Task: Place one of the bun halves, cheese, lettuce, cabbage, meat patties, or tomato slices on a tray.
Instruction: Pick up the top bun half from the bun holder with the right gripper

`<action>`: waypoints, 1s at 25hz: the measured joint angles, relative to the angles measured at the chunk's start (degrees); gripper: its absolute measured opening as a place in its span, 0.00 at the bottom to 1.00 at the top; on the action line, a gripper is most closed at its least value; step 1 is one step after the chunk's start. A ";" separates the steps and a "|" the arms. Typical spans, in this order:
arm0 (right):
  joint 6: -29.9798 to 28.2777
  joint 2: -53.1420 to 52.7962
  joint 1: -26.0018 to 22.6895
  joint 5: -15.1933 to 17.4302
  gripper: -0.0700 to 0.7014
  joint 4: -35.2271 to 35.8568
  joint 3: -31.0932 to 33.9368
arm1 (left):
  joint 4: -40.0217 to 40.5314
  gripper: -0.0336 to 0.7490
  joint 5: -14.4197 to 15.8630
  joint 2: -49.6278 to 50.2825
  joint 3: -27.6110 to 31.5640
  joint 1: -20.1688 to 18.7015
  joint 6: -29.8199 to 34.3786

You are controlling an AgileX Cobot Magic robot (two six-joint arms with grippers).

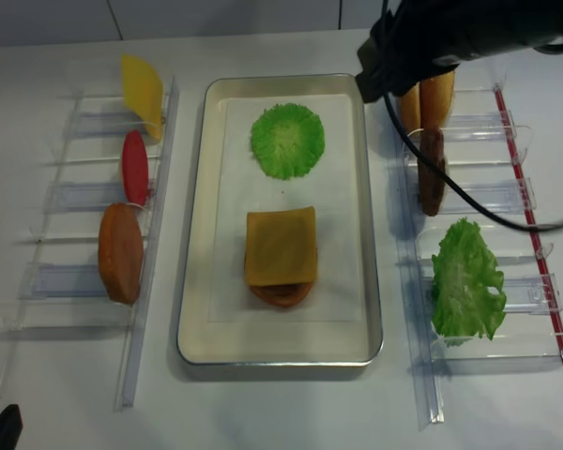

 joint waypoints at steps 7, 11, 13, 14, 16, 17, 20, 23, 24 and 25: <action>21.46 8.99 0.00 11.94 0.65 -12.31 -10.15 | 0.00 0.67 0.00 0.00 0.00 0.00 0.00; 25.78 15.14 0.00 19.54 0.67 -14.53 -19.20 | 0.00 0.67 0.00 0.00 0.00 0.00 0.00; 26.69 18.05 0.00 21.86 0.72 -15.70 -23.25 | 0.00 0.67 0.00 0.00 0.00 0.00 0.00; 27.01 19.61 0.00 23.06 0.74 -16.30 -25.24 | 0.00 0.67 0.00 0.00 0.00 0.00 0.00; 27.44 22.34 0.00 25.46 0.78 -17.22 -28.47 | 0.00 0.67 0.00 0.00 0.00 0.00 0.00; 27.56 23.80 0.00 26.38 0.78 -18.07 -29.89 | 0.00 0.67 0.00 0.00 0.00 0.00 0.00; 30.03 27.46 0.00 29.36 0.79 -20.97 -32.98 | 0.00 0.67 0.00 0.00 0.00 0.00 0.00; 32.90 30.15 0.00 30.71 0.78 -22.92 -34.48 | 0.00 0.67 0.00 0.00 0.00 0.00 0.00; 33.36 30.88 0.00 30.79 0.78 -23.04 -34.63 | 0.00 0.67 0.00 0.00 0.00 0.00 0.00; 33.79 31.44 0.00 30.79 0.77 -23.16 -34.74 | 0.00 0.67 0.00 0.00 0.00 0.00 0.00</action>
